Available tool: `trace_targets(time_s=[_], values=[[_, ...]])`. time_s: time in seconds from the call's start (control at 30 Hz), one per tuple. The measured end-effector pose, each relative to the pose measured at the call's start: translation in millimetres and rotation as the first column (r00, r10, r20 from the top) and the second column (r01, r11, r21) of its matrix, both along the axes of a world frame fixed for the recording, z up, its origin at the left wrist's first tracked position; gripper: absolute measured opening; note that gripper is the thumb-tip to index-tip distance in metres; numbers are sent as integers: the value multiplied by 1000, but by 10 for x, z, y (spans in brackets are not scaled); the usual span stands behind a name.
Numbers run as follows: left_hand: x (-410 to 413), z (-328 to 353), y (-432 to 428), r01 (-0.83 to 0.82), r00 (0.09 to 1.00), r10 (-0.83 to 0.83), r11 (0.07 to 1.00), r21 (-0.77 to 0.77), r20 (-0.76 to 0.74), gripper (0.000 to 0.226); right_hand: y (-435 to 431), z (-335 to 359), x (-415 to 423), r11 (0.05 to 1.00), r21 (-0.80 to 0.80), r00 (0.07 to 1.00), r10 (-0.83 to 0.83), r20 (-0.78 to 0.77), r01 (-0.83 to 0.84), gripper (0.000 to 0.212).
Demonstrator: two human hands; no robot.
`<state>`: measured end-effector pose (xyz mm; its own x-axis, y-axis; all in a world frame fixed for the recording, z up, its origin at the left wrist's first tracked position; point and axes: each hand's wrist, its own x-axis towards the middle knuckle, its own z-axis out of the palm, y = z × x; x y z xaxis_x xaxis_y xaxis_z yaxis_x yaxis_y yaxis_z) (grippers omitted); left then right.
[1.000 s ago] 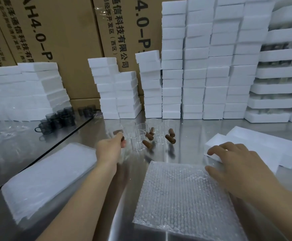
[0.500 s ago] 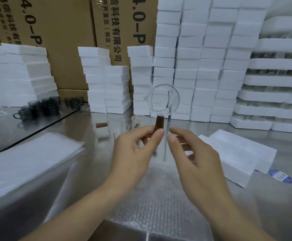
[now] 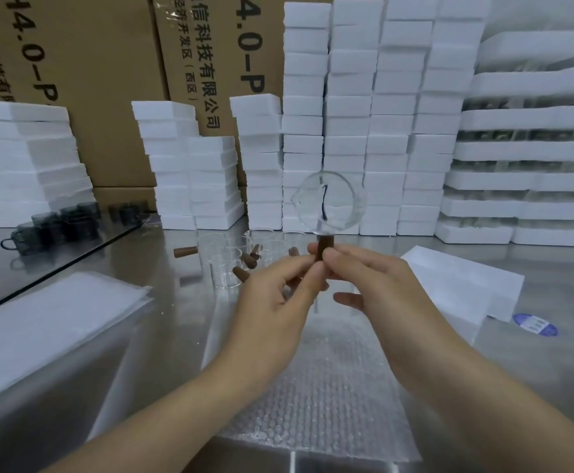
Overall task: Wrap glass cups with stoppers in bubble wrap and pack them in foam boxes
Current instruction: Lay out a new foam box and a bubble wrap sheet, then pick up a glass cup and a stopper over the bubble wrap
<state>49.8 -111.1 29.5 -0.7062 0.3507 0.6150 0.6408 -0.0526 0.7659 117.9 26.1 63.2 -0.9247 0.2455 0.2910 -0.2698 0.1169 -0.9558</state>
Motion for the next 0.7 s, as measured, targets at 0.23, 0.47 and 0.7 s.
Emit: trace_targets(time_s=[0.23,0.47,0.7], values=[[16,6,25,30,992,-21,997,-70,127,37,41,-62,-21,990,-130,998,-54,-36,49,17],[-28,-13,40,-15,987,12,1000,16,159,32,53,-112,-51,964,-79,942,-263,-210,252,18],[-62,41,-29,-86,978,72,994,61,196,26,67,-133,-87,949,-44,918,-312,-244,311,19]])
